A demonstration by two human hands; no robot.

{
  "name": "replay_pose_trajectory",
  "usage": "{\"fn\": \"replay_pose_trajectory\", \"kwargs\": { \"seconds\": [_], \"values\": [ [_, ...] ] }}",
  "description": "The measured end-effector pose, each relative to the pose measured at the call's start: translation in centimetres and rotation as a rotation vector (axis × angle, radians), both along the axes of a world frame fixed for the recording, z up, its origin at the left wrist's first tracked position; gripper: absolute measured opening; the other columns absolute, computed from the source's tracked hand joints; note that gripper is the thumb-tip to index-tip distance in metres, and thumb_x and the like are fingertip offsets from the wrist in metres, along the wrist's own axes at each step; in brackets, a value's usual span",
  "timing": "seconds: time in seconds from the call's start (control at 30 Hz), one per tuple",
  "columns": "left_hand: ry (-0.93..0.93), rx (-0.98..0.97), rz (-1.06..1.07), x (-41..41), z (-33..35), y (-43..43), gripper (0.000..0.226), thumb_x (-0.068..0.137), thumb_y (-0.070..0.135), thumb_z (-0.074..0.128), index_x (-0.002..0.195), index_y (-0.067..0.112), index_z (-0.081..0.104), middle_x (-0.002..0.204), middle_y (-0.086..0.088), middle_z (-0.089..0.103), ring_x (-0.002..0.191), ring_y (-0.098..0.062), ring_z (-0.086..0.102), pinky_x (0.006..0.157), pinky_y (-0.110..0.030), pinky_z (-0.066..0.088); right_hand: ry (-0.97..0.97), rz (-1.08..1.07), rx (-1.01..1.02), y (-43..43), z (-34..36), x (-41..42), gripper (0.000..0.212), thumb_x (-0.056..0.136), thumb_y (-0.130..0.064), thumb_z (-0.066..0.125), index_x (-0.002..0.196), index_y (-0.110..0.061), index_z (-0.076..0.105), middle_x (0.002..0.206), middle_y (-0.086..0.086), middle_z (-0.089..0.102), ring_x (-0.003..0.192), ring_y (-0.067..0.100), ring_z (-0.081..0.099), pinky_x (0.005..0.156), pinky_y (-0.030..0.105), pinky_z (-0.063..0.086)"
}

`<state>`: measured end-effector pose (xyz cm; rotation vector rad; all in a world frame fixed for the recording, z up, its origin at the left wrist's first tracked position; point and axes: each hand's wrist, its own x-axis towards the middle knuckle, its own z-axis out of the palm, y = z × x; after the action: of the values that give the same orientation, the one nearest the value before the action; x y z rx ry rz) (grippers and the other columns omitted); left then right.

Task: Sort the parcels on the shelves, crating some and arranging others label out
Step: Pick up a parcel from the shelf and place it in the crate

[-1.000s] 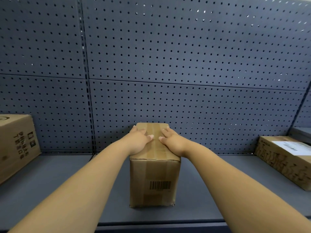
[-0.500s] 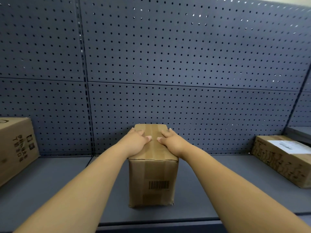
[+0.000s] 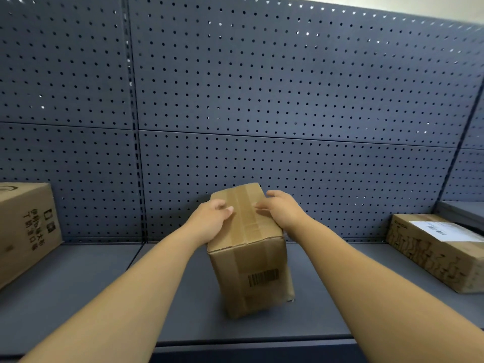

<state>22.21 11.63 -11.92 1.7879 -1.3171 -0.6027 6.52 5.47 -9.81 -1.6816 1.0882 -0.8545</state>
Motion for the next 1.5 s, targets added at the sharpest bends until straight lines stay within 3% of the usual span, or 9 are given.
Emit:
{"fn": "replay_pose_trajectory", "kwargs": {
  "seconds": [0.13,0.3,0.6,0.77,0.87,0.97,1.17,1.33,1.5],
  "values": [
    [0.278,0.015,0.023,0.0,-0.9,-0.1,0.038,0.098,0.045,0.042,0.129,0.024,0.053,0.131,-0.001,0.054,0.114,-0.023,0.052,0.099,-0.041,0.041,0.106,0.044,-0.096,0.6,1.7,0.1,0.049,0.094,-0.017,0.057,0.138,-0.001,0.045,0.141,0.012,0.048,0.108,0.021,0.059,0.096,0.035,0.042],
    [0.498,0.081,0.06,0.9,-2.0,-0.1,0.047,0.095,0.058,0.039,0.124,0.024,0.053,0.123,-0.006,0.059,0.107,-0.031,0.058,0.099,-0.055,0.044,0.265,0.171,-0.134,0.3,1.4,1.2,0.041,0.096,-0.025,0.054,0.133,-0.009,0.055,0.146,0.005,0.047,0.13,0.022,0.045,0.093,0.025,0.029],
    [0.411,0.123,0.119,3.1,-3.3,0.3,0.084,0.073,0.082,0.039,0.116,0.014,0.064,0.103,-0.007,0.07,0.093,-0.03,0.065,0.094,-0.045,0.048,0.477,0.289,-0.105,-0.3,-1.5,2.8,0.047,0.1,-0.024,0.048,0.144,-0.009,0.044,0.153,0.006,0.038,0.14,0.023,0.036,0.11,0.03,0.025],
    [0.325,0.05,0.062,2.7,-2.1,0.2,0.044,0.096,0.051,0.044,0.126,0.022,0.058,0.118,0.001,0.067,0.104,-0.023,0.065,0.098,-0.045,0.048,0.664,0.208,-0.198,-1.9,-2.9,0.7,0.055,0.101,-0.03,0.044,0.152,-0.017,0.029,0.16,0.007,0.024,0.149,0.031,0.007,0.119,0.04,0.005],
    [0.213,0.059,0.021,1.9,-1.6,-0.2,0.045,0.098,0.037,0.048,0.139,0.019,0.047,0.136,0.0,0.055,0.119,-0.02,0.055,0.103,-0.038,0.042,0.738,0.219,-0.222,-2.4,-3.8,0.1,0.062,0.1,-0.039,0.042,0.155,-0.02,0.02,0.164,0.003,0.003,0.15,0.032,-0.001,0.119,0.046,-0.006],
    [0.032,0.089,-0.019,0.9,-1.3,-0.6,0.046,0.098,0.028,0.051,0.141,0.016,0.042,0.14,0.0,0.049,0.104,-0.012,0.048,0.078,-0.02,0.041,0.735,0.243,-0.186,-2.5,-4.2,0.2,0.066,0.1,-0.042,0.042,0.155,-0.016,0.015,0.163,0.0,-0.011,0.15,0.027,0.003,0.121,0.045,0.0],
    [-0.023,0.119,-0.016,0.7,-1.9,-1.4,0.056,0.095,0.02,0.058,0.146,0.018,0.036,0.144,0.0,0.047,0.094,-0.009,0.046,0.057,-0.012,0.034,0.614,0.24,-0.135,-3.4,-4.9,0.4,0.063,0.099,-0.03,0.05,0.153,-0.015,0.022,0.163,-0.006,-0.008,0.148,0.02,0.017,0.114,0.028,0.017],
    [-0.059,0.117,0.002,0.7,-2.0,-1.4,0.058,0.096,0.021,0.057,0.148,0.019,0.032,0.146,-0.002,0.044,0.092,-0.009,0.045,0.055,-0.012,0.034,0.589,0.205,-0.093,-3.4,-4.9,0.6,0.077,0.096,-0.029,0.055,0.156,-0.012,0.008,0.163,-0.006,0.001,0.142,0.016,0.028,0.088,0.014,0.026],
    [-0.012,0.109,0.025,1.1,-2.0,-1.3,0.052,0.1,0.019,0.047,0.149,0.02,0.032,0.144,-0.004,0.046,0.095,-0.014,0.052,0.056,-0.012,0.038,0.554,0.226,-0.13,-3.0,-4.7,0.1,0.062,0.098,-0.03,0.052,0.152,-0.017,0.026,0.163,-0.008,-0.006,0.142,0.018,0.028,0.095,0.02,0.027]
  ]
}}
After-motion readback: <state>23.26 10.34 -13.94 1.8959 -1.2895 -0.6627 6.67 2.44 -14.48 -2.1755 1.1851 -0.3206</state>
